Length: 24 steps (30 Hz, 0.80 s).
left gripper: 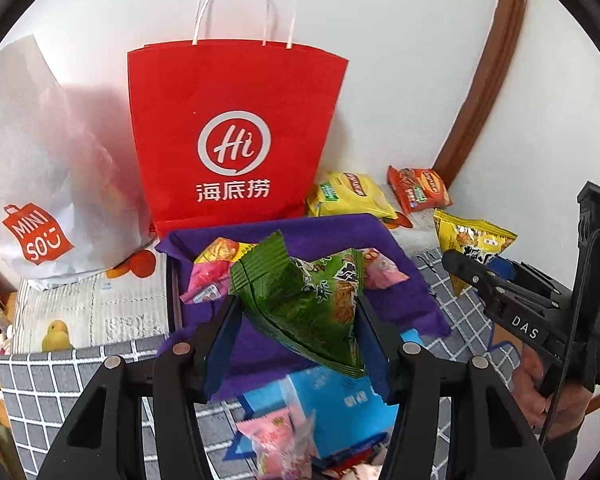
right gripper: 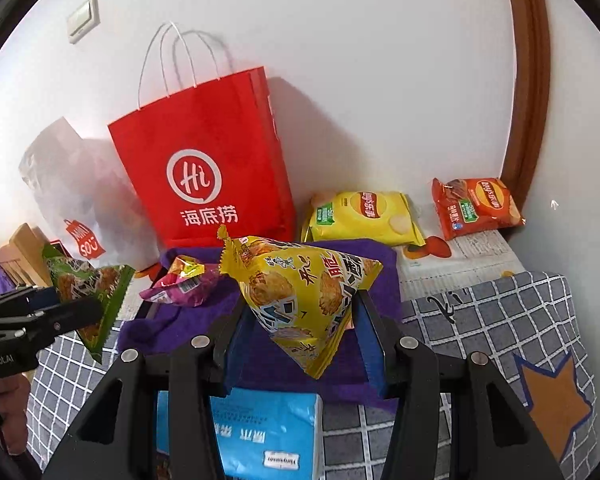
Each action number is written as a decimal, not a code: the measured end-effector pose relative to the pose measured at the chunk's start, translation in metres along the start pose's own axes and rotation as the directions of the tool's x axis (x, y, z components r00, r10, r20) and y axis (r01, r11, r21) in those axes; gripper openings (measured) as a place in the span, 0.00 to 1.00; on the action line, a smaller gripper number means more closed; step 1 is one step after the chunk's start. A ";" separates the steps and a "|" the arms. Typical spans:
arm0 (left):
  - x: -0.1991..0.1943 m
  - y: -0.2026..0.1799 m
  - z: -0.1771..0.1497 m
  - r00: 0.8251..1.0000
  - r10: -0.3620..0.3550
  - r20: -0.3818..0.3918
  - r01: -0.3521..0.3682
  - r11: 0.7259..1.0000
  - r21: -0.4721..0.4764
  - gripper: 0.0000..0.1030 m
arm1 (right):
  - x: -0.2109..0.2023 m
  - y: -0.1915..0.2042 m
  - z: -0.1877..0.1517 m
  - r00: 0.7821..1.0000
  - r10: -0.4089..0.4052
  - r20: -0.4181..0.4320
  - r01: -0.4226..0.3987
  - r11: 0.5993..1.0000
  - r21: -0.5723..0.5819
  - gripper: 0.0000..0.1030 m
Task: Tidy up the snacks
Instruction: 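Carry the yellow and green bags up over the purple towel with both grippers, then lower the yellow and green bags onto the purple towel and open both grippers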
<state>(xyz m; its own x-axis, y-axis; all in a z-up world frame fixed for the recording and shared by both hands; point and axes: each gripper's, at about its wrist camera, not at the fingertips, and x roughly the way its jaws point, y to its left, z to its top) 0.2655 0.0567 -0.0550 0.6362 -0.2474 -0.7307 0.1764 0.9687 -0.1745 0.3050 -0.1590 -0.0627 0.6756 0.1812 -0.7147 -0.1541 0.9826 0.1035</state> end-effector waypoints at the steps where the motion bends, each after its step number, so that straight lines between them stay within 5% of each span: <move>1: 0.003 0.002 0.002 1.000 0.000 -0.001 0.000 1.000 -0.001 0.53 | 0.004 0.000 0.000 1.000 -0.001 -0.004 0.001 1.000 0.001 0.47; 24: 0.056 0.040 -0.002 0.997 0.002 -0.079 -0.006 0.999 -0.053 0.53 | 0.072 -0.013 -0.017 0.994 -0.017 -0.108 0.021 0.999 0.039 0.47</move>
<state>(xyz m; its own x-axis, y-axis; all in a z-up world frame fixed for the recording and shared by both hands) 0.3068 0.0813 -0.1040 0.5754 -0.2437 -0.7807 0.1323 0.9697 -0.2051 0.3440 -0.1593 -0.1273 0.5964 0.1595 -0.7867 -0.1118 0.9870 0.1153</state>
